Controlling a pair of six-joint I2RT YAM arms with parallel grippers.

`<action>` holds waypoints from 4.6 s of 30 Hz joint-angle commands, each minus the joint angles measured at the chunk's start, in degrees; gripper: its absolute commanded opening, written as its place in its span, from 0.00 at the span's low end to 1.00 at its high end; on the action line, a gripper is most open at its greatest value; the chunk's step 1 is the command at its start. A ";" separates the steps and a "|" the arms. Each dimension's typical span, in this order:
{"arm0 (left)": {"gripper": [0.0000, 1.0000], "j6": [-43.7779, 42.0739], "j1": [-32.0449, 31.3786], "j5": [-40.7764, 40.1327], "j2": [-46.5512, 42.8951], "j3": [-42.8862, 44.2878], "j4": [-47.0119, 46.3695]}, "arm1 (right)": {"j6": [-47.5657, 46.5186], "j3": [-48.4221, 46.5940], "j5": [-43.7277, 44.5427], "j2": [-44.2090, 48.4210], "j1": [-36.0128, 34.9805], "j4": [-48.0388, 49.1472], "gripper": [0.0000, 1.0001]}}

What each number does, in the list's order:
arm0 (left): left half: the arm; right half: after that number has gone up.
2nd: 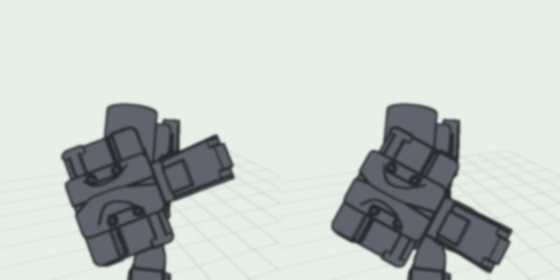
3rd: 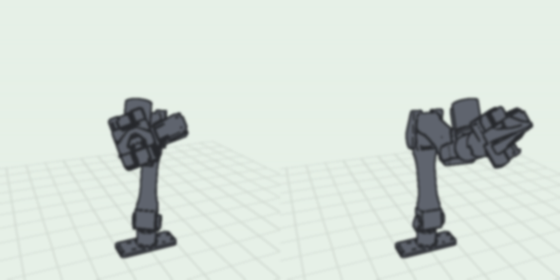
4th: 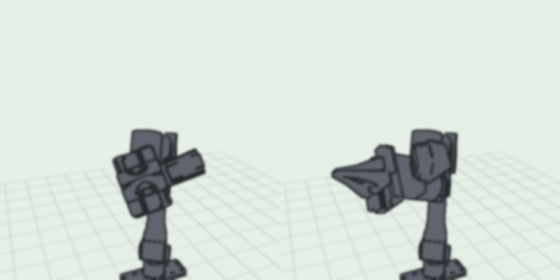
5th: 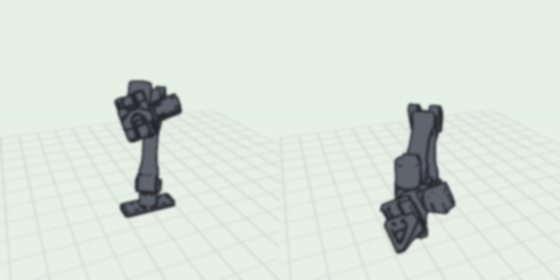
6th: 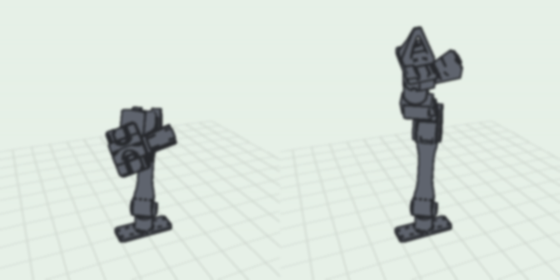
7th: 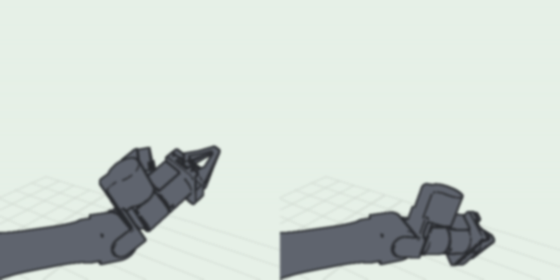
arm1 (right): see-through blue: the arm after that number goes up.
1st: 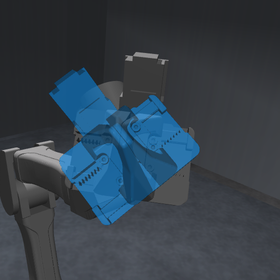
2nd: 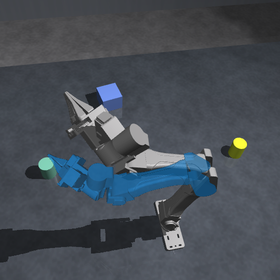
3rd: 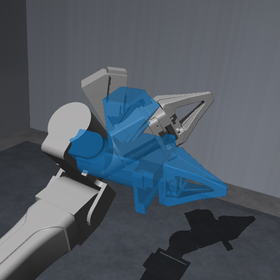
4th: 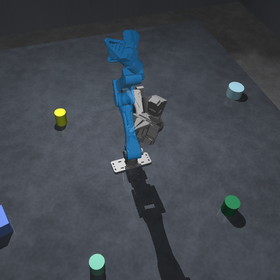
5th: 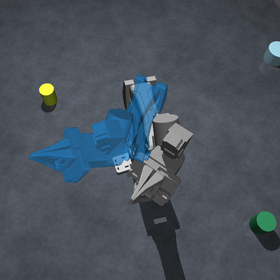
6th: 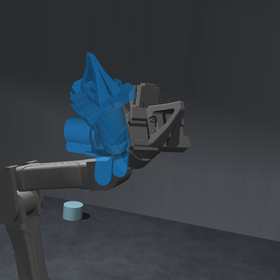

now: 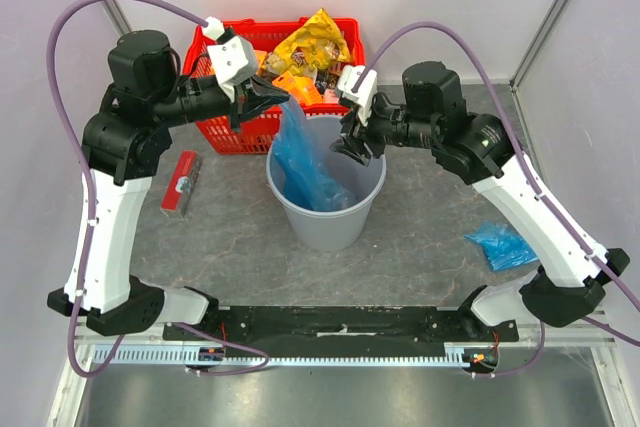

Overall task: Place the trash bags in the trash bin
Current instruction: Place the trash bag in the trash bin.

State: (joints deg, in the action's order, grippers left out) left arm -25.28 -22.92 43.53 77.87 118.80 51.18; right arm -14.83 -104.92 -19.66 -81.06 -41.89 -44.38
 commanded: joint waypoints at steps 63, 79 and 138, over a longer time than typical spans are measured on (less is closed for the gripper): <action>0.02 -1.61 -0.02 -0.98 -3.51 -3.05 -0.29 | 2.45 9.66 -3.56 -3.67 -0.04 13.02 0.00; 0.02 -6.71 -0.11 -9.24 -6.06 -9.82 2.26 | -6.44 2.98 21.76 2.84 0.67 -0.08 0.00; 0.02 -30.18 0.33 -47.75 -2.02 -30.47 -1.34 | -15.75 -22.87 23.26 -26.17 12.18 -12.23 0.12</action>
State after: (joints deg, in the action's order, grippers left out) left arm -52.45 -24.21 2.94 75.85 89.38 47.53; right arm -26.94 -126.58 -5.02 -107.15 -32.53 -58.11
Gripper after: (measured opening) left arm 0.022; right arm 0.081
